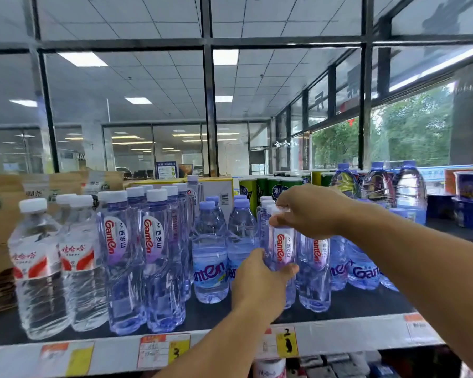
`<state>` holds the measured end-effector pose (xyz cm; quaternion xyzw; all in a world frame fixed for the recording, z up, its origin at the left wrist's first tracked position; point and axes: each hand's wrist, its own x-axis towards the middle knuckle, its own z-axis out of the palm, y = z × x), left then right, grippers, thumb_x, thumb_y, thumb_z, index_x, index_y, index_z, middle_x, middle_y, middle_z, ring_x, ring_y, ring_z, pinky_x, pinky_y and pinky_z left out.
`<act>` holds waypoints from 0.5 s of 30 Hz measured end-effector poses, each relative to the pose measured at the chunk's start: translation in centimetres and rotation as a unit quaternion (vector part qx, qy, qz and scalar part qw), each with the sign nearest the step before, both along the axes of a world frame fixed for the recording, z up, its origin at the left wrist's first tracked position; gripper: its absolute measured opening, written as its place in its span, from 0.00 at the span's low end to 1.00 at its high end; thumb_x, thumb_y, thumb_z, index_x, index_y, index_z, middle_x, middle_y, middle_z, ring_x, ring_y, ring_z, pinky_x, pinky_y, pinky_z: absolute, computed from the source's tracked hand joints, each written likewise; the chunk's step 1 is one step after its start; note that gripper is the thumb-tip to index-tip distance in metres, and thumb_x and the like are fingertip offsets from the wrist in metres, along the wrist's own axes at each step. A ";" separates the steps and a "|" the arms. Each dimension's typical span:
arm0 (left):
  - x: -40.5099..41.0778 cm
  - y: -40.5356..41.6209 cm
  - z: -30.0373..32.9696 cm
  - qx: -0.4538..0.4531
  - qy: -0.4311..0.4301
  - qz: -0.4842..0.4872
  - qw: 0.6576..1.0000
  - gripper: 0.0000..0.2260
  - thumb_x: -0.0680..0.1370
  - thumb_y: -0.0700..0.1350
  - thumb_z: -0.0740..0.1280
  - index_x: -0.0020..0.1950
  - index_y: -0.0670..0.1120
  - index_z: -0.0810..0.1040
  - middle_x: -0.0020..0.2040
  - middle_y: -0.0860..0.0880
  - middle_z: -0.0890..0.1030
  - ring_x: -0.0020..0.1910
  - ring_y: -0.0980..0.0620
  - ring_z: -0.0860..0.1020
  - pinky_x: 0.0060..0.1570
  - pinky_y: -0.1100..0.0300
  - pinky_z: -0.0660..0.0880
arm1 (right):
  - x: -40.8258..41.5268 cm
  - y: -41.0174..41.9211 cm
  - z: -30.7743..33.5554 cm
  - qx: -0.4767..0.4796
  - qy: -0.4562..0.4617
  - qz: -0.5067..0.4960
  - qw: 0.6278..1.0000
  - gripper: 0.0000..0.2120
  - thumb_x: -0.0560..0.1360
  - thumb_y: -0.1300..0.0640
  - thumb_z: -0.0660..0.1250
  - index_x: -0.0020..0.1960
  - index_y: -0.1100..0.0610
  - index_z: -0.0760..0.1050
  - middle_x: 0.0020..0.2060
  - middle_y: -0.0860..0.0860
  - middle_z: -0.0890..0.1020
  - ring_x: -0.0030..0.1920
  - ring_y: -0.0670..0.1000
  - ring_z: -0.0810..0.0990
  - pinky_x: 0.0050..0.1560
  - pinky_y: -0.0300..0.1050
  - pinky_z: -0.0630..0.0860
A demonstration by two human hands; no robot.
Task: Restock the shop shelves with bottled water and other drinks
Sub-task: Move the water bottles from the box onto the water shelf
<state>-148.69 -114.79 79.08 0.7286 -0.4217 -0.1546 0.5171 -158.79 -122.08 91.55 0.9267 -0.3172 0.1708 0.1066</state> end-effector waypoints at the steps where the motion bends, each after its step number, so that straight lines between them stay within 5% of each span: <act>1: 0.0 -0.1 0.0 0.001 0.003 -0.003 1.000 0.17 0.73 0.60 0.72 0.56 0.54 0.76 0.48 0.54 0.81 0.46 0.51 0.79 0.45 0.54 0.75 | 0.0 -0.3 -0.1 -0.003 0.002 -0.006 1.000 0.22 0.78 0.35 0.62 0.47 0.55 0.76 0.42 0.50 0.80 0.45 0.54 0.79 0.49 0.49 0.77; 9: -0.3 -0.6 -0.6 0.018 -0.009 0.000 1.000 0.23 0.74 0.60 0.70 0.65 0.54 0.74 0.56 0.53 0.81 0.53 0.49 0.79 0.50 0.52 0.77 | 0.7 -1.3 -1.5 0.005 -0.016 -0.015 1.000 0.22 0.79 0.36 0.61 0.58 0.54 0.77 0.53 0.52 0.82 0.53 0.56 0.80 0.53 0.55 0.79; 15: -0.1 -0.4 -1.2 0.015 -0.032 0.001 0.999 0.19 0.76 0.59 0.68 0.64 0.55 0.73 0.56 0.54 0.80 0.51 0.50 0.78 0.51 0.53 0.76 | 1.0 -1.8 -1.8 0.029 -0.038 0.003 0.999 0.22 0.78 0.38 0.64 0.55 0.57 0.79 0.48 0.53 0.83 0.49 0.56 0.80 0.52 0.56 0.79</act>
